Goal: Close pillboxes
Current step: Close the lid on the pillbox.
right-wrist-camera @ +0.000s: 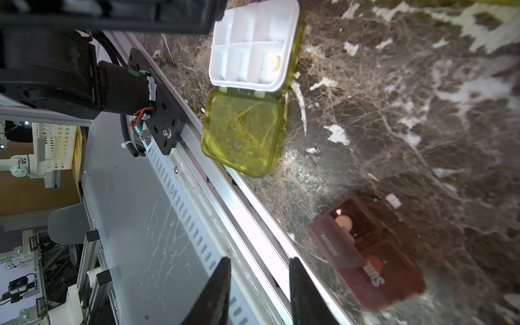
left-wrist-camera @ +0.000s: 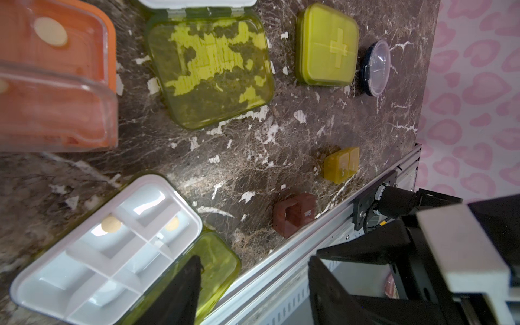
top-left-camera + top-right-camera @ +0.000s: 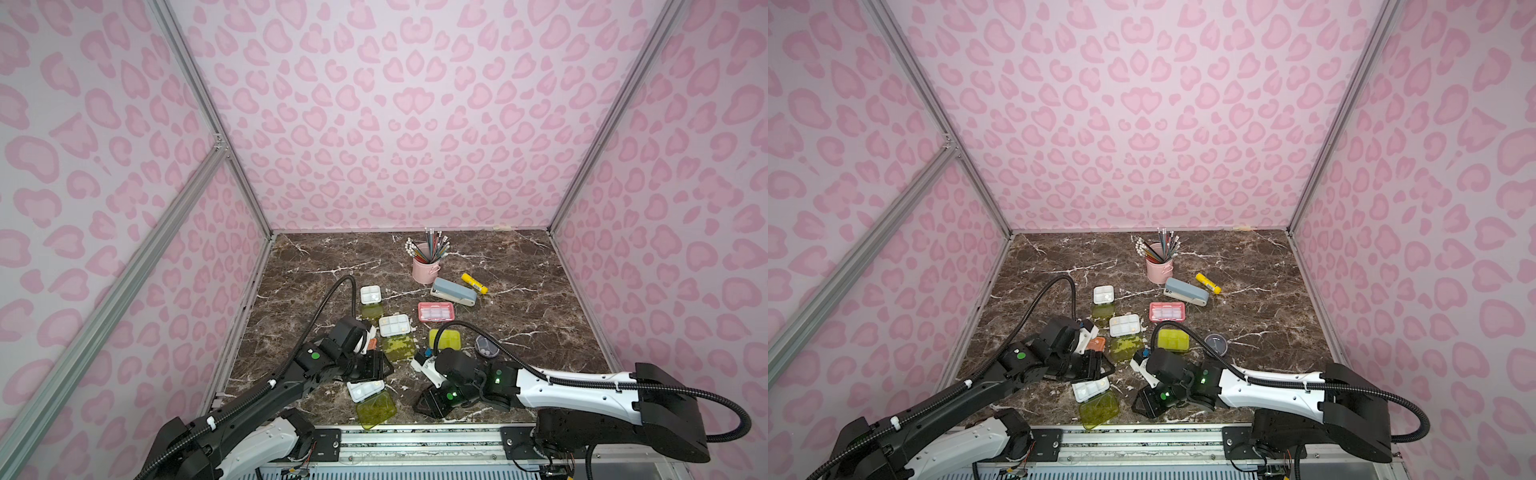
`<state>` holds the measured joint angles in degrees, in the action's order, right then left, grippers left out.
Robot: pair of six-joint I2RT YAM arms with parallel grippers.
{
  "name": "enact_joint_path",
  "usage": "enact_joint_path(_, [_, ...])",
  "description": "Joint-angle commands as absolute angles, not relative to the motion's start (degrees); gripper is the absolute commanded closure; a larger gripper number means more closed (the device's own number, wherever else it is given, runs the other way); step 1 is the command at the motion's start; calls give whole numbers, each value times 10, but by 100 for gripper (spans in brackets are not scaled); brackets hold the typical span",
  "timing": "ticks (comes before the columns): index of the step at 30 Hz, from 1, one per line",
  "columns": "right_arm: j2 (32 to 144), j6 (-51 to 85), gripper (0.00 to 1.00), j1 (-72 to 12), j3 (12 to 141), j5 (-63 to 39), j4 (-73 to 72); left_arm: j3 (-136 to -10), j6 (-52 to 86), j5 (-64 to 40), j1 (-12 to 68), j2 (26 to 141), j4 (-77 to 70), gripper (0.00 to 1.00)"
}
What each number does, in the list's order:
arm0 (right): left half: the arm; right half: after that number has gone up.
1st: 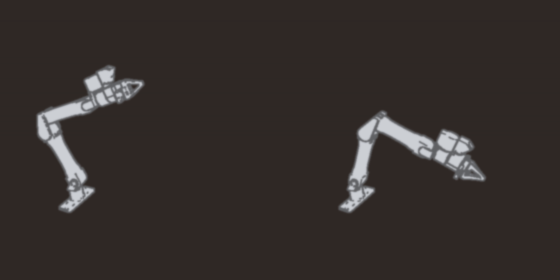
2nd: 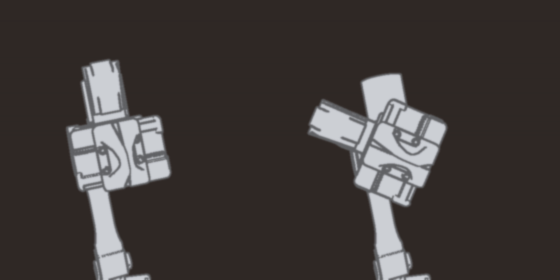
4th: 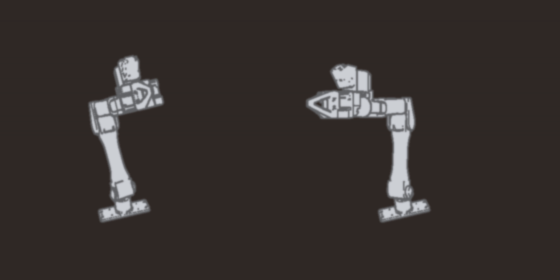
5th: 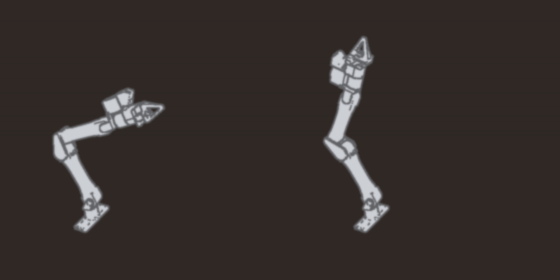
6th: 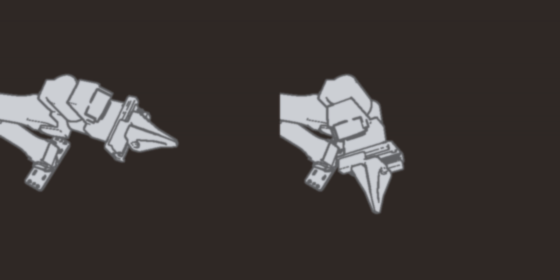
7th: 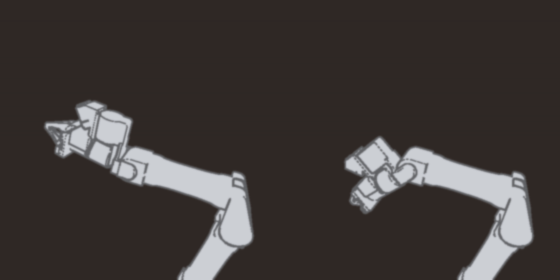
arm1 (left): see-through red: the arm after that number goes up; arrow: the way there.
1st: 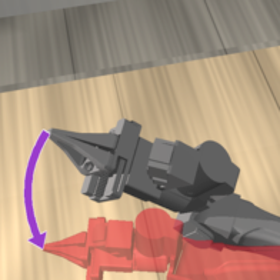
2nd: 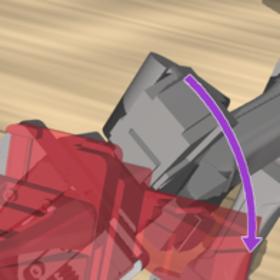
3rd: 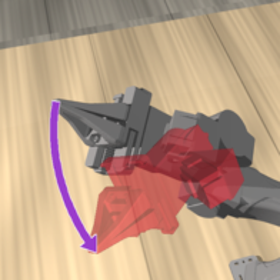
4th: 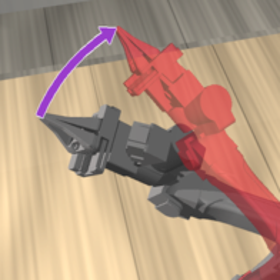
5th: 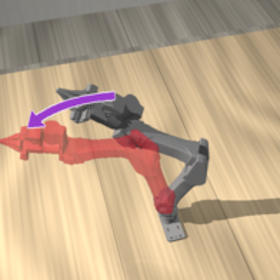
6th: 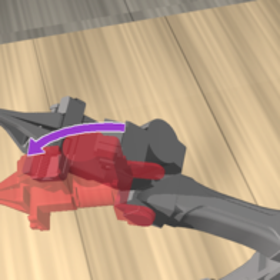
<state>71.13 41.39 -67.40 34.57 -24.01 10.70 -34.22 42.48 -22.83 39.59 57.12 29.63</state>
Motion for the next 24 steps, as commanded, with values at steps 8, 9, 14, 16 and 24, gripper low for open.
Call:
enact_joint_path(8, [751, 396, 63, -662, 350, -225, 115, -340, 421, -243, 395, 575, 275, 37])
enact_joint_path(9, [752, 395, 63, -660, 350, -224, 116, -341, 420, -243, 395, 576, 275, 37])
enact_joint_path(14, [755, 393, 63, -650, 344, -224, 114, -338, 419, -245, 395, 584, 268, 37])
enact_joint_path(16, [757, 392, 63, -648, 342, -226, 113, -338, 419, -246, 395, 587, 265, 37])
enact_joint_path(24, [773, 388, 62, -646, 342, -234, 105, -339, 417, -247, 395, 600, 257, 37])
